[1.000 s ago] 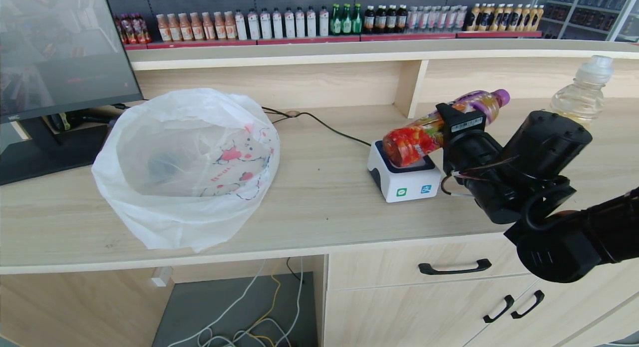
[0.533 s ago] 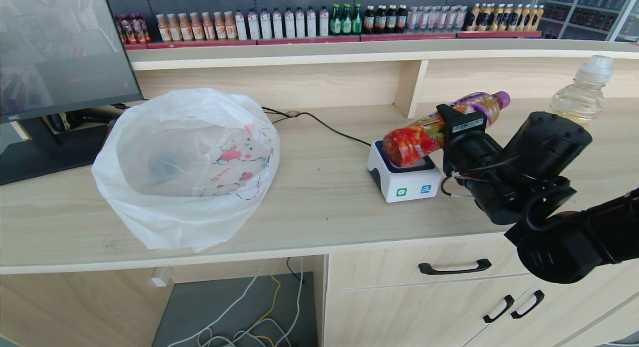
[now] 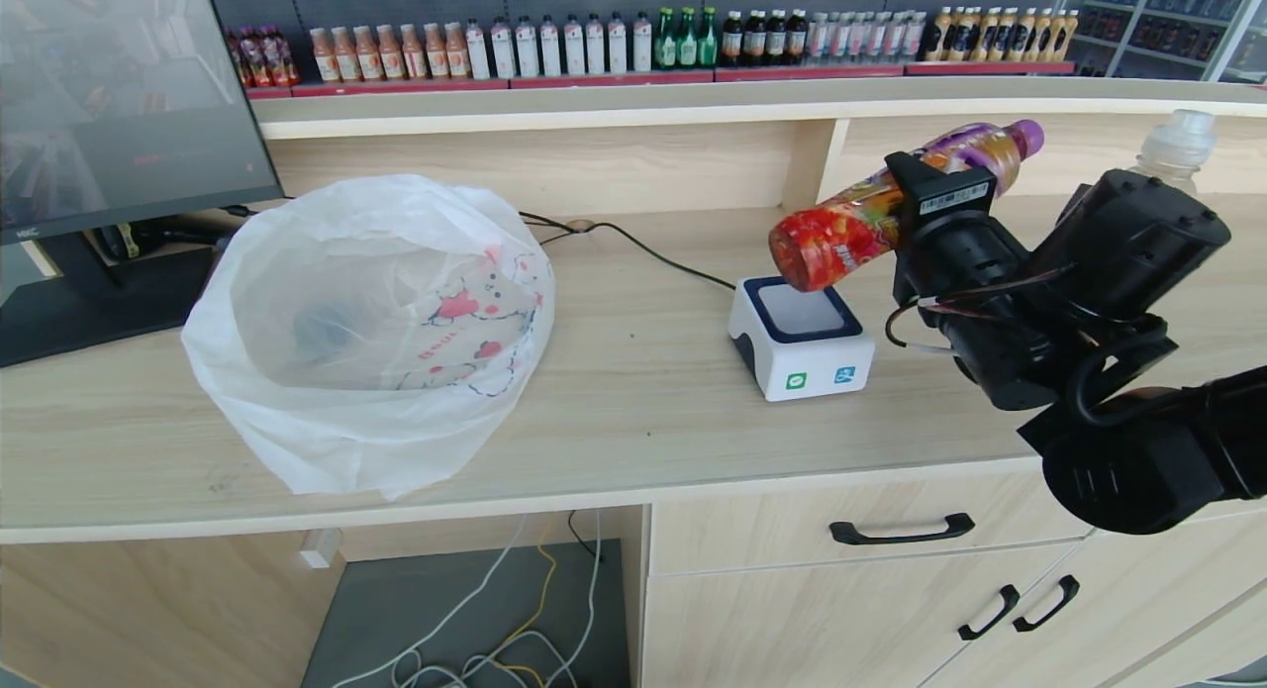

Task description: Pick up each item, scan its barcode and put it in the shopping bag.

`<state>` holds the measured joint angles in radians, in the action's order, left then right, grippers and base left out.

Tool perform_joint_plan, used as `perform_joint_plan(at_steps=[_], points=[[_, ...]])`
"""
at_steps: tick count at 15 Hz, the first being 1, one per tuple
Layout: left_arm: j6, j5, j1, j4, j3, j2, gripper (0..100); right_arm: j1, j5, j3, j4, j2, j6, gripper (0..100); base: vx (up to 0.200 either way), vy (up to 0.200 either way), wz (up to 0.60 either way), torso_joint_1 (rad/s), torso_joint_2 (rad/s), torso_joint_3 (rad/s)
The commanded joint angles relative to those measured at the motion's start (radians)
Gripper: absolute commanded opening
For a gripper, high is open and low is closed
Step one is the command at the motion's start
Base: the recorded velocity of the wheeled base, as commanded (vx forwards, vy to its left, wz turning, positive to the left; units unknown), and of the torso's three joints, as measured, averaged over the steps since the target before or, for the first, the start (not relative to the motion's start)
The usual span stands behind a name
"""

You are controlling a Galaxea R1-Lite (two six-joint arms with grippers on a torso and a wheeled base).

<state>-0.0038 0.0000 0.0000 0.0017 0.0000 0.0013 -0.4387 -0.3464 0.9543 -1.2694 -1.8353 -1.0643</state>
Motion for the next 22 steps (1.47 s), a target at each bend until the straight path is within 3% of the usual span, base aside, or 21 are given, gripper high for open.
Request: perform_joint_plan(at_steps=[1, 7, 12, 13, 22], points=[[-0.001, 0.0, 0.0, 0.0, 0.0, 0.0, 100, -0.012, 0.001, 0.011, -0.001, 0.024, 0.018, 0, 0.0, 0.0, 0.0, 0.0, 0.0, 0.0], [-0.001, 0.0, 0.0, 0.0, 0.0, 0.0, 100, -0.098, 0.004, 0.021, -0.008, 0.07, 0.211, 0, 0.0, 0.0, 0.0, 0.0, 0.0, 0.0], [-0.001, 0.0, 0.0, 0.0, 0.0, 0.0, 100, -0.199, 0.038, 0.021, -0.044, 0.085, 0.495, 0, 0.0, 0.0, 0.0, 0.0, 0.0, 0.0], [-0.001, 0.0, 0.0, 0.0, 0.0, 0.0, 100, -0.219, 0.075, 0.02, -0.074, 0.084, 0.615, 0, 0.0, 0.0, 0.0, 0.0, 0.0, 0.0], [-0.001, 0.0, 0.0, 0.0, 0.0, 0.0, 100, -0.249, 0.083, 0.012, -0.091, 0.077, 1.138, 0, 0.0, 0.0, 0.0, 0.0, 0.0, 0.0]])
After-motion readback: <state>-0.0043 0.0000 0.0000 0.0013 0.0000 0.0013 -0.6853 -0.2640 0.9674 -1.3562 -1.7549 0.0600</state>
